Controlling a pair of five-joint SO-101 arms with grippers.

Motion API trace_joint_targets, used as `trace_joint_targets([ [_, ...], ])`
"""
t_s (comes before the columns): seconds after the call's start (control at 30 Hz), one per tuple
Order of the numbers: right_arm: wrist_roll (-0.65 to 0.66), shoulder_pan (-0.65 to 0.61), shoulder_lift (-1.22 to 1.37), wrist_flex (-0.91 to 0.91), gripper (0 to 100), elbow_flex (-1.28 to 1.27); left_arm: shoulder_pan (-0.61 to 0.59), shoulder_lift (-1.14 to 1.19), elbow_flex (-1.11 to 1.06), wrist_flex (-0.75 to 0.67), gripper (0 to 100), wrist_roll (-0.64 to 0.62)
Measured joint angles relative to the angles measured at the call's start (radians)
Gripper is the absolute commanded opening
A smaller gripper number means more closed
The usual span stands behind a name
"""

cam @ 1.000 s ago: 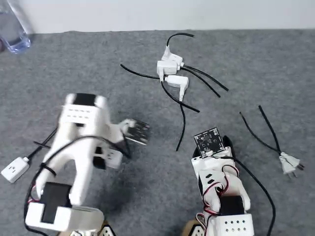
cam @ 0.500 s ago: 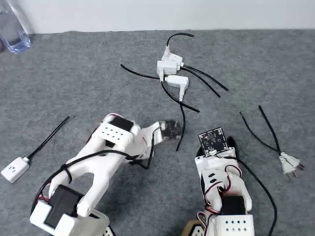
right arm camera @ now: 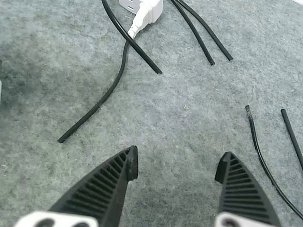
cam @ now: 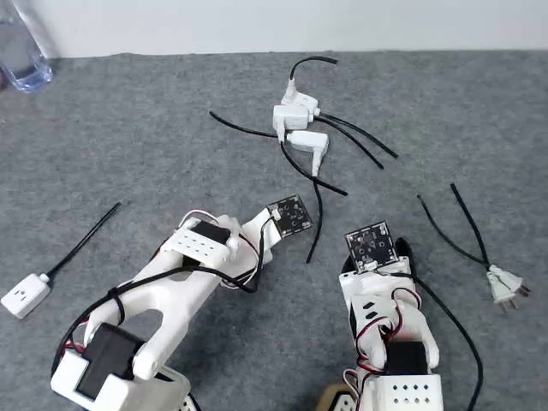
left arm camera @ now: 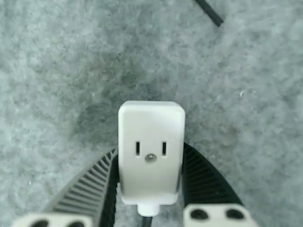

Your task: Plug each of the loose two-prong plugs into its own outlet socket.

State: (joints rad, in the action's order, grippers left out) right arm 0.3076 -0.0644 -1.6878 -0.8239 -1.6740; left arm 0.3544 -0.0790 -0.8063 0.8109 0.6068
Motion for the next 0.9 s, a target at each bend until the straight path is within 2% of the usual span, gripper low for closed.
trace_joint_targets([
  [0.1, 0.000, 0.000, 0.000, 0.000, 26.3, 0.000, 0.003, 0.000, 0.000, 0.028, 1, 0.026],
  [0.3, 0.000, 0.000, 0.000, 0.000, 26.3, 0.000, 0.003, -0.006, 0.014, 0.133, 1, 0.176],
  [0.53, 0.000, 0.000, 0.000, 0.000, 26.3, 0.000, 0.003, -0.006, 0.054, 0.196, 2, 0.216],
  [0.6, 0.000, 0.000, 0.000, 0.000, 26.3, 0.000, 0.003, -0.006, 0.054, 0.196, 6, 0.221],
  [0.8, 0.002, 0.000, 0.000, 0.000, 26.3, 0.000, 0.003, -0.006, 0.054, 0.201, 27, 0.221],
  [0.9, 0.029, 0.000, 0.000, 0.000, 26.3, 0.000, 0.003, -0.006, 0.054, 0.204, 33, 0.221],
])
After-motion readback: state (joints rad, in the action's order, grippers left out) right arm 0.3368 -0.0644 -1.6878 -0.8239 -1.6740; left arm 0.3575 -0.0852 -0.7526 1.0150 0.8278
